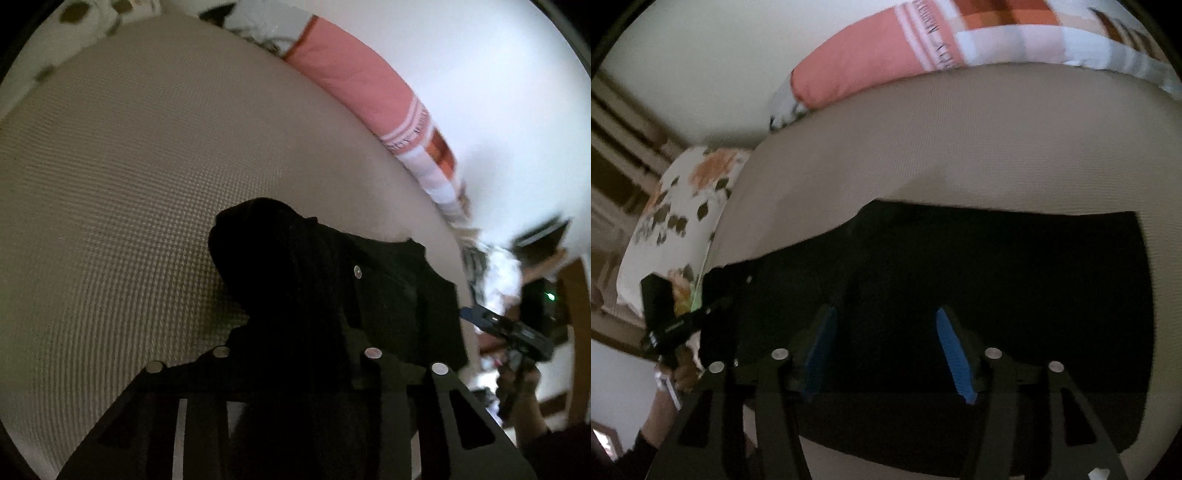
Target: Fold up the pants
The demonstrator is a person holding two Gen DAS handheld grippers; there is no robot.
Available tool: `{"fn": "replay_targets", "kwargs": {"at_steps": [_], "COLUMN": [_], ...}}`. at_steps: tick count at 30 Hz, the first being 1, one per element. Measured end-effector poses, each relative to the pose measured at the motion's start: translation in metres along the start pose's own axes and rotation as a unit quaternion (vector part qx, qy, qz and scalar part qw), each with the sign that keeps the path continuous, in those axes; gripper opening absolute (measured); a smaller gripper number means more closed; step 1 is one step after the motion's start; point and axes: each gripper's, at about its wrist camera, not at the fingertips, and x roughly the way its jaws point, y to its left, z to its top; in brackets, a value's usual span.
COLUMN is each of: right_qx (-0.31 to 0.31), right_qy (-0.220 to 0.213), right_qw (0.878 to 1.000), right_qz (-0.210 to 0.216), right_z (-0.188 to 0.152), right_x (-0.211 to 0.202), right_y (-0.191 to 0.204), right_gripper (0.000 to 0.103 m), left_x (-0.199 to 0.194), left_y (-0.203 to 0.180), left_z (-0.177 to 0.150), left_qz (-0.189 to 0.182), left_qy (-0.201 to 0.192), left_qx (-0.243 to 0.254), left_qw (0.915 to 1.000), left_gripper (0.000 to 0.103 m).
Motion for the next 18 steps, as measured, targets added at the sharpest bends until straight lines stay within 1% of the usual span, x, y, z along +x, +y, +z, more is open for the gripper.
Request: {"fn": "replay_targets", "kwargs": {"at_steps": [1, 2, 3, 5, 6, 10, 12, 13, 17, 18], "right_qx": [0.002, 0.004, 0.005, 0.009, 0.013, 0.041, 0.052, 0.059, 0.079, 0.086], "right_qy": [-0.012, -0.017, -0.027, -0.041, -0.05, -0.085, -0.099, -0.105, -0.128, -0.134], "right_qw": [1.0, 1.0, 1.0, 0.999, 0.999, 0.996, 0.994, 0.993, 0.988, 0.986], "right_qz": [-0.003, -0.004, -0.005, -0.007, -0.007, -0.004, -0.005, -0.014, -0.033, -0.039], "right_z": [-0.001, -0.002, -0.003, -0.006, -0.008, -0.014, -0.018, -0.02, -0.029, -0.031], "right_x": [-0.006, -0.01, -0.017, -0.028, -0.034, -0.056, -0.066, -0.071, -0.086, -0.089], "right_y": [-0.006, -0.01, -0.017, -0.029, -0.036, -0.065, -0.075, -0.082, -0.099, -0.103], "right_gripper": [0.058, 0.058, 0.058, 0.058, 0.058, 0.059, 0.059, 0.059, 0.059, 0.059], "left_x": [-0.004, -0.01, -0.016, -0.025, -0.03, -0.033, -0.03, -0.026, -0.002, 0.007], "left_y": [-0.005, -0.013, -0.016, -0.025, -0.035, -0.084, -0.109, -0.124, -0.178, -0.191], "left_z": [-0.001, -0.002, -0.003, -0.003, -0.003, -0.003, -0.001, 0.0, 0.004, 0.005], "left_qz": [0.005, 0.0, -0.011, -0.038, -0.041, -0.016, -0.025, -0.027, -0.031, -0.039], "left_qy": [-0.008, -0.017, -0.021, -0.025, -0.025, -0.028, -0.025, -0.021, -0.016, -0.013], "left_qx": [-0.001, -0.007, -0.015, -0.042, -0.051, -0.044, -0.05, -0.051, -0.034, -0.028], "left_qw": [1.0, 0.9998, 0.9996, 0.9981, 0.9976, 0.9985, 0.9981, 0.9981, 0.9988, 0.9988], "left_gripper": [0.028, 0.023, 0.019, 0.014, 0.013, 0.012, 0.011, 0.011, 0.011, 0.011]}}
